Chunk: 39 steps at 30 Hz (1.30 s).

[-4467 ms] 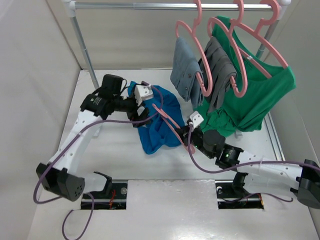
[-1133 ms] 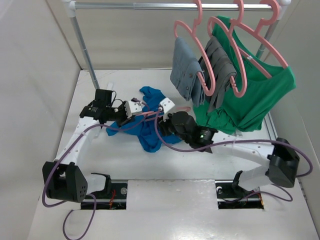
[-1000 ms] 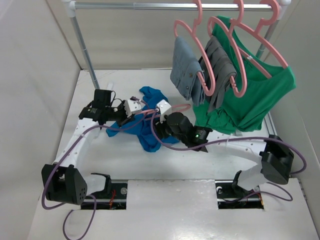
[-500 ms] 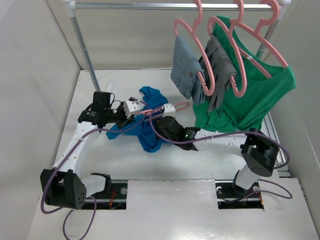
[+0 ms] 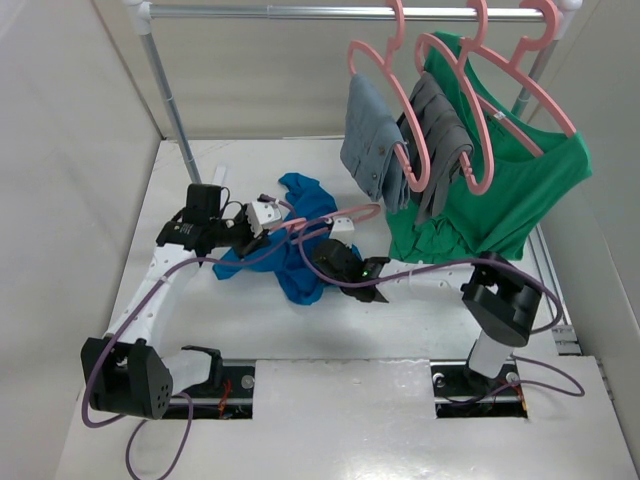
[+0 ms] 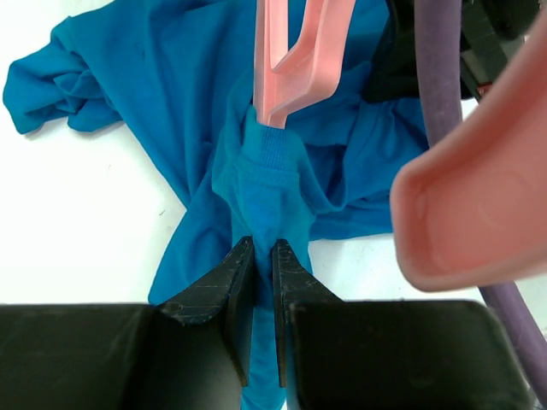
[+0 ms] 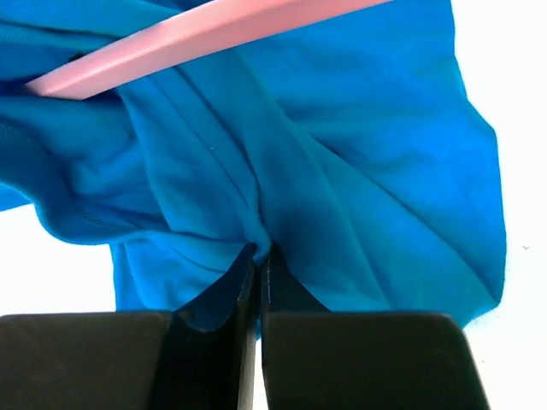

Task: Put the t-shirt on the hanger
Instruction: Place tshirt on hanger

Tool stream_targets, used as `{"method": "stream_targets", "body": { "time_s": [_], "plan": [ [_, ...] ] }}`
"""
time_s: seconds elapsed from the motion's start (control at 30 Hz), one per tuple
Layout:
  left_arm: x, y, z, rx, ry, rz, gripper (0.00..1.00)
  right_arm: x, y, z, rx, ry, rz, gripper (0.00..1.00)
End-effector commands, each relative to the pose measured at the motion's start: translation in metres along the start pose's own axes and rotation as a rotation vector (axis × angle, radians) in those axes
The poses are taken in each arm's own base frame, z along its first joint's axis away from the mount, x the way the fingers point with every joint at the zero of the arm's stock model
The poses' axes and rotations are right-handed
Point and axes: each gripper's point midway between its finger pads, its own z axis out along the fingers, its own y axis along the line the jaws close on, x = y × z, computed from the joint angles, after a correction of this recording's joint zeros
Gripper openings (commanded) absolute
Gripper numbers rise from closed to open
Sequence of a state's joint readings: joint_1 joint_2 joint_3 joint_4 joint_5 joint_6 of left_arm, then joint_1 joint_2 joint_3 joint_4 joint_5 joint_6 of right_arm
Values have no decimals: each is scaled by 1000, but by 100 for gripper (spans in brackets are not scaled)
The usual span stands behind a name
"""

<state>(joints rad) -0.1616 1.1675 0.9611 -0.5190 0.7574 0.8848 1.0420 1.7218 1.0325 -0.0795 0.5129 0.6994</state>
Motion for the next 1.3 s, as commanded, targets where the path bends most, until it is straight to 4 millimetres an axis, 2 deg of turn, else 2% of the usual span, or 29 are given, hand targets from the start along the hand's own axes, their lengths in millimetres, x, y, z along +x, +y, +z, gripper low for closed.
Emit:
{"method": "stream_targets", "body": {
  "time_s": [0.0, 0.1, 0.2, 0.27, 0.33, 0.4, 0.5, 0.57, 0.6, 0.67, 0.8, 0.9, 1.0, 1.07, 1.1, 1.17, 1.2, 1.23, 1.27],
  "plan": [
    [-5, -8, -7, 7, -17, 22, 0, -10, -10, -4, 28, -38, 51, 0],
    [5, -6, -11, 4, 22, 64, 0, -5, -37, -14, 64, -42, 120, 0],
    [17, -12, -14, 36, 64, 120, 0, 3, -81, -32, 124, -61, 193, 0],
    [26, -31, -15, 128, 78, 155, 0, 8, -106, -43, 157, -75, 214, 0],
    [31, -38, -16, 176, 83, 234, 0, 9, -120, -50, 194, -87, 249, 0],
    [35, -43, -16, 201, 96, 219, 0, 13, -138, -61, 235, -91, 291, 0],
    [47, -44, -17, 217, 138, 263, 0, 6, -150, -73, 250, -128, 307, 0],
    [51, -47, -19, 236, 154, 286, 0, 7, -161, -79, 281, -138, 321, 0],
    [53, -52, -21, 257, 161, 287, 0, 13, -170, -80, 302, -129, 316, 0],
    [49, -52, -23, 278, 152, 323, 0, 13, -181, -85, 320, -137, 341, 0],
    [59, -54, -25, 298, 196, 333, 0, 10, -204, -95, 370, -172, 361, 0],
    [69, -49, -25, 283, 245, 330, 0, -3, -216, -106, 394, -214, 291, 0],
    [71, -47, -25, 281, 255, 342, 0, -12, -226, -114, 428, -221, 257, 0],
    [71, -44, -22, 259, 260, 326, 0, -24, -218, -115, 379, -235, 197, 0],
    [72, -40, -20, 245, 269, 307, 0, -43, -207, -116, 323, -271, 105, 0],
    [68, -34, -15, 211, 268, 306, 0, -58, -187, -116, 222, -284, 5, 0],
    [71, -31, -14, 197, 284, 282, 0, -71, -168, -119, 155, -318, -38, 0],
    [69, -28, -12, 185, 286, 286, 0, -77, -162, -122, 130, -323, -149, 0],
    [67, -22, -11, 162, 285, 293, 0, -82, -147, -125, 49, -326, -204, 0]
  ]
}}
